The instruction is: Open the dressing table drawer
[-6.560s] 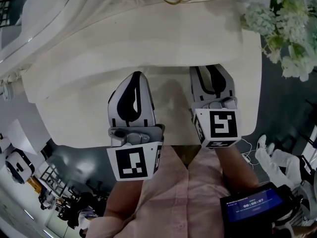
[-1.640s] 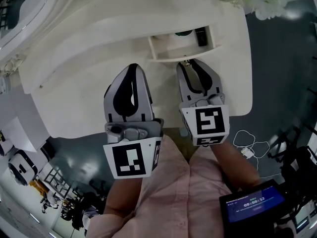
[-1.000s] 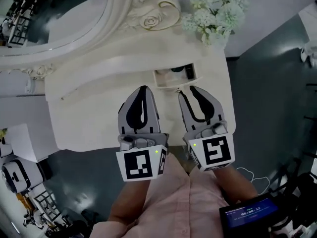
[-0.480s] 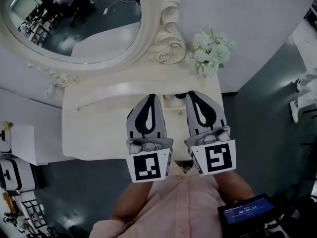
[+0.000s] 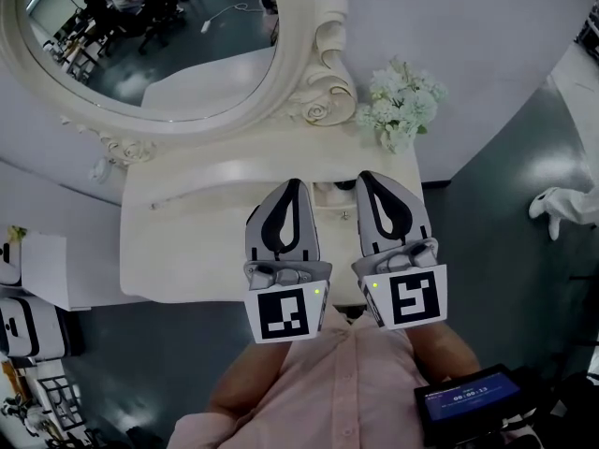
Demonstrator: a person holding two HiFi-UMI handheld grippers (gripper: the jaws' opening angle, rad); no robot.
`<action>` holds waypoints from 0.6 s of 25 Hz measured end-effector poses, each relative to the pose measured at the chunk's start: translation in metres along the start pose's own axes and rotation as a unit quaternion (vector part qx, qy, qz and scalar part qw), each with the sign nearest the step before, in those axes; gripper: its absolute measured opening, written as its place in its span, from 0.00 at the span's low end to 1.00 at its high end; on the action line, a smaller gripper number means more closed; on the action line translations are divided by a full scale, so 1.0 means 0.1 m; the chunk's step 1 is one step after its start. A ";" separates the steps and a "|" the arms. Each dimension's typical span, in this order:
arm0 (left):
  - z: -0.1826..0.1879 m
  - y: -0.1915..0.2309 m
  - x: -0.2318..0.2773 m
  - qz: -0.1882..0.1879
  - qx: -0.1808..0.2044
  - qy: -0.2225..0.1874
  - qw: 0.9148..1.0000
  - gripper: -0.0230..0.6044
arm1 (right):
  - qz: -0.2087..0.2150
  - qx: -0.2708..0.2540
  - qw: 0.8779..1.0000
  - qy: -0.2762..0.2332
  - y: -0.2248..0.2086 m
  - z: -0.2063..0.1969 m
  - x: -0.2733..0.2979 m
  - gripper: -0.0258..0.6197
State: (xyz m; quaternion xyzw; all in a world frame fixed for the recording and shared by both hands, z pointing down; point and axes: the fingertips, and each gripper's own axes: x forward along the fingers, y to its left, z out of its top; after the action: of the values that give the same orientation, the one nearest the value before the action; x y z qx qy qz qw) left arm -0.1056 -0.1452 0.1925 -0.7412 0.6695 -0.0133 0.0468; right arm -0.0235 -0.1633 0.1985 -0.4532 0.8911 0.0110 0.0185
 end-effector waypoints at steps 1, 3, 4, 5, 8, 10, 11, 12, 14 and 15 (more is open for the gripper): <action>-0.01 0.01 0.00 0.001 -0.001 0.001 1.000 0.07 | 0.001 -0.001 1.000 -0.002 0.01 0.00 0.01 0.07; -0.02 0.02 0.01 0.001 -0.001 0.001 1.000 0.07 | 0.003 0.000 1.000 0.003 0.02 -0.03 0.01 0.07; -0.03 0.02 0.01 0.001 -0.001 0.002 1.000 0.07 | 0.005 0.000 1.000 0.006 0.02 -0.04 0.01 0.07; -0.04 0.02 0.01 0.001 -0.002 0.002 1.000 0.07 | 0.005 0.001 1.000 0.005 0.03 -0.04 0.01 0.07; -0.04 0.03 0.02 0.001 -0.004 0.003 1.000 0.07 | 0.006 0.003 1.000 0.009 0.03 -0.06 0.02 0.07; -0.05 0.03 0.03 0.001 -0.004 0.004 1.000 0.07 | 0.005 0.004 1.000 0.012 0.03 -0.07 0.03 0.07; -0.05 0.03 0.04 0.000 -0.004 0.004 1.000 0.07 | 0.005 0.005 1.000 0.012 0.03 -0.07 0.03 0.07; -0.05 0.03 0.05 0.000 -0.004 0.005 1.000 0.07 | 0.005 0.005 1.000 0.013 0.02 -0.08 0.04 0.07; -0.06 0.04 0.05 0.000 -0.005 0.006 1.000 0.07 | 0.005 0.006 1.000 0.014 0.02 -0.09 0.05 0.07; -0.06 0.04 0.06 0.000 -0.005 0.007 1.000 0.07 | 0.005 0.007 1.000 0.015 0.03 -0.09 0.06 0.07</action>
State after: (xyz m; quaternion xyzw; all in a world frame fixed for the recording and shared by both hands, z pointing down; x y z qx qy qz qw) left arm -0.1095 -0.1515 0.1982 -0.7416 0.6696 -0.0154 0.0381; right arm -0.0291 -0.1666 0.2074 -0.4486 0.8937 -0.0016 0.0081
